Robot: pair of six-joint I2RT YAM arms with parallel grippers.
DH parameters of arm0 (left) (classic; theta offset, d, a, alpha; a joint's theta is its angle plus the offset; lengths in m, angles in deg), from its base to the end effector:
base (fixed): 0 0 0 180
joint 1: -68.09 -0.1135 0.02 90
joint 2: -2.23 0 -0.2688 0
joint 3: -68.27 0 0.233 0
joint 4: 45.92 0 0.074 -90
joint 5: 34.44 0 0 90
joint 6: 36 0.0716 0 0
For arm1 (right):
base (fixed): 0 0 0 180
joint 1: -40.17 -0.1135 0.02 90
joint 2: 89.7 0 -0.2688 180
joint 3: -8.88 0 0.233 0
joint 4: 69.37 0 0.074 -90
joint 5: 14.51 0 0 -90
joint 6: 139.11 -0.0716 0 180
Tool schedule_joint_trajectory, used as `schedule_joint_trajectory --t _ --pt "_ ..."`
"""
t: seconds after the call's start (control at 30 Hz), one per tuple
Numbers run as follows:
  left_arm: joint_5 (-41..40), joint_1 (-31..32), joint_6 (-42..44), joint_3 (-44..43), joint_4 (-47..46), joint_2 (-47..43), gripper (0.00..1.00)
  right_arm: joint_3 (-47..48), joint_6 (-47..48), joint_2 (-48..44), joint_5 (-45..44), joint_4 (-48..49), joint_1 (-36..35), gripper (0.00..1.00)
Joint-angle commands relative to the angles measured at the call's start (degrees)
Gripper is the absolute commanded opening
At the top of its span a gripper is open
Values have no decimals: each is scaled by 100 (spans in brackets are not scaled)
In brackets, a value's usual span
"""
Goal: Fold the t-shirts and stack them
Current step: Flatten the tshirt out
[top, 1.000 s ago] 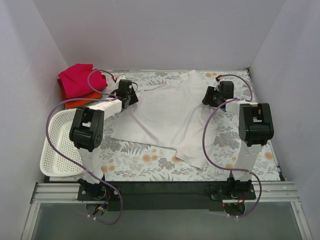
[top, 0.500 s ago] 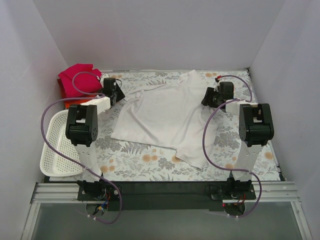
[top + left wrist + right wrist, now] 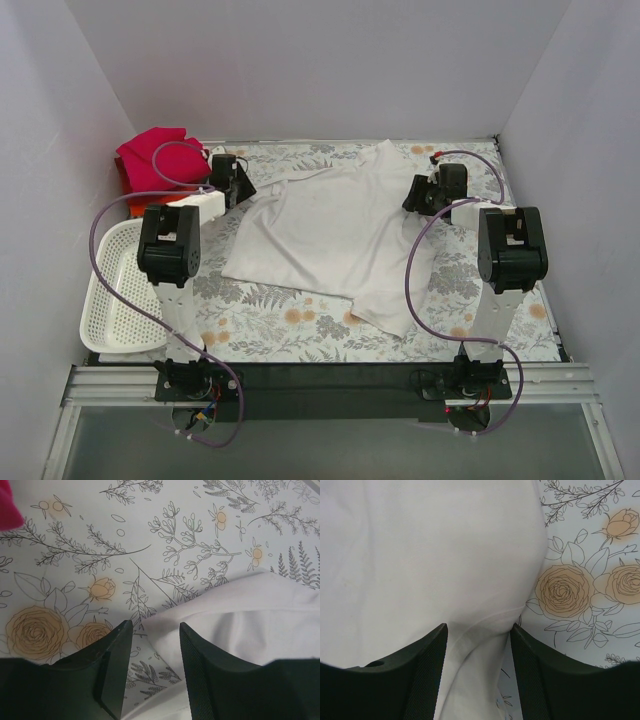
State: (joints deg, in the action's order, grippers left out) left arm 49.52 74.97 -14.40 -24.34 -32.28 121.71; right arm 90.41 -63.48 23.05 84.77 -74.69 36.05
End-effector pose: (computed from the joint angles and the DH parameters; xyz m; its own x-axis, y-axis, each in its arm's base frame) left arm 0.4680 -0.0489 0.1479 -0.2743 -0.8982 -0.3434 -0.5850 0.4393 -0.6817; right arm 0.4375 0.0431 0.1545 -0.6249 0.2006 -0.7545 -0.0465 0.9552 0.2924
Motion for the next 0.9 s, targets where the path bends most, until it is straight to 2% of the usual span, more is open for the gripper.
schedule_joint_trajectory --t 0.0,0.2,0.27,0.3,0.37,0.6,0.8,0.87 --pt "112 7 2 -281 101 163 40 -139 57 -349 48 173 25 48" --pt "103 7 37 -448 258 374 31 -236 48 -438 83 173 25 48" --pt "103 7 37 -484 277 436 21 -262 31 -447 100 173 25 48" --pt "8 7 29 -501 286 444 10 -271 31 -455 100 173 25 48" --pt "-107 7 29 -545 295 409 0 -298 31 -464 100 173 16 48" --pt "-547 -11 222 -1678 620 646 0 -306 40 -508 180 173 25 48" --pt "-819 -11 800 -3144 857 1663 0 -298 92 -473 241 173 17 48" --pt "-837 -11 959 -3392 901 1753 1 -280 92 -438 259 164 25 48"
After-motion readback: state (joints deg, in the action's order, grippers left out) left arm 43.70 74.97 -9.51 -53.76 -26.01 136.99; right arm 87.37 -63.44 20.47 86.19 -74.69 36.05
